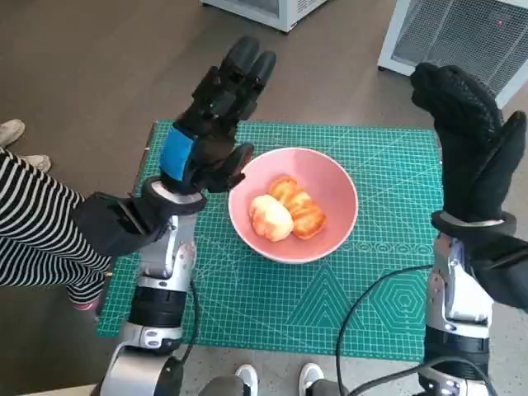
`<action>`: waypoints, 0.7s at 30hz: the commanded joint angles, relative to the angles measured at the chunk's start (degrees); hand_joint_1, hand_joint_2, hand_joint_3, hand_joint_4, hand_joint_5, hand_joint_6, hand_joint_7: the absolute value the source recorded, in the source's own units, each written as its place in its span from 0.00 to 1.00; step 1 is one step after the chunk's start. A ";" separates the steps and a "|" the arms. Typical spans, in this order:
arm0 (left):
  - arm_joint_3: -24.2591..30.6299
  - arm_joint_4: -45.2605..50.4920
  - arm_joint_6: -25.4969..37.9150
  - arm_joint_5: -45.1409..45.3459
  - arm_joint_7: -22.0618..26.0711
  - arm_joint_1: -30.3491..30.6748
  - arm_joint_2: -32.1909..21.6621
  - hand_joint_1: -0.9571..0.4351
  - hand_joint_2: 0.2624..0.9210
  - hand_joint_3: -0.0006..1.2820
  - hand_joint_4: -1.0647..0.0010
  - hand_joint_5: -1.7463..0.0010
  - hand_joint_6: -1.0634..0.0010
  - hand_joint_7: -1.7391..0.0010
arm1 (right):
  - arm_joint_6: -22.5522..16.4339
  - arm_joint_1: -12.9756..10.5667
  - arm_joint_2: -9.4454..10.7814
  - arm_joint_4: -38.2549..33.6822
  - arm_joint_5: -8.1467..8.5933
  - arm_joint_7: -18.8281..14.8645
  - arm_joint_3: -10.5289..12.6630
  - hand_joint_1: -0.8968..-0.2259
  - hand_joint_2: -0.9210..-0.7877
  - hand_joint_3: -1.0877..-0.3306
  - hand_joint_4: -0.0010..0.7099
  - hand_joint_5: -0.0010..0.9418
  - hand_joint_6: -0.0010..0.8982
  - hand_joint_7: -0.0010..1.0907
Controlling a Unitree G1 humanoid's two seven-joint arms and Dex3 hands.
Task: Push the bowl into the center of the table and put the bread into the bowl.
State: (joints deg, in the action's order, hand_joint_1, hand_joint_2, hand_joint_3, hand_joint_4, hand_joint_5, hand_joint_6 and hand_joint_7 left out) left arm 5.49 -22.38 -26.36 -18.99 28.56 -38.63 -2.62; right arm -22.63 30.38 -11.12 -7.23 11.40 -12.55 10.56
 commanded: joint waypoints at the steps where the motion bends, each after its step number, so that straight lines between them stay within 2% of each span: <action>1: 0.57 -1.48 -1.65 -1.33 1.34 -0.29 0.74 0.18 1.00 0.38 0.88 0.99 0.81 0.98 | -0.75 -1.87 0.33 -1.11 -0.17 -0.18 -0.23 0.28 0.00 0.49 0.18 0.00 0.03 0.51; 5: 0.77 -2.72 -2.43 -1.78 2.16 -0.57 1.15 0.18 1.00 0.38 0.88 0.99 0.81 0.98 | -1.74 -2.34 0.41 -1.48 -0.14 -0.33 -0.26 0.29 0.00 0.49 0.18 0.00 0.02 0.51; 6: 0.77 -3.02 -2.64 -1.86 2.31 -0.64 1.21 0.18 1.00 0.39 0.89 0.98 0.88 0.89 | -1.97 -2.40 0.41 -1.64 -0.14 -0.37 -0.26 0.29 0.00 0.49 0.17 0.00 0.02 0.51; 8: 0.75 -3.75 -3.19 -1.91 2.68 -0.79 1.38 0.18 1.00 0.38 0.90 0.97 0.95 0.79 | -2.61 -2.55 0.43 -2.10 -0.15 -0.47 -0.28 0.30 0.00 0.49 0.17 0.00 0.02 0.50; 11: 0.54 -4.47 -3.69 -2.20 3.69 -0.97 1.62 0.18 1.00 0.38 0.91 0.96 0.98 0.75 | -3.60 -2.70 0.44 -2.87 -0.18 -0.59 -0.31 0.30 0.00 0.49 0.17 0.00 0.01 0.50; 21: 0.45 -5.23 -4.13 -3.23 7.85 -1.41 1.26 0.20 1.00 0.38 0.98 0.93 1.00 0.79 | -7.95 -2.46 0.28 -7.02 -0.82 -0.84 -0.48 0.30 0.00 0.47 0.18 0.00 0.02 0.50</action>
State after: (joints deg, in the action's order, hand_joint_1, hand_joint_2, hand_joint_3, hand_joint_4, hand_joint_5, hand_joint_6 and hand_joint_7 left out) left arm 5.78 -26.85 -29.71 -21.21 35.29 -38.87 -1.48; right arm -29.76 28.95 -11.00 -12.14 11.05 -12.69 10.29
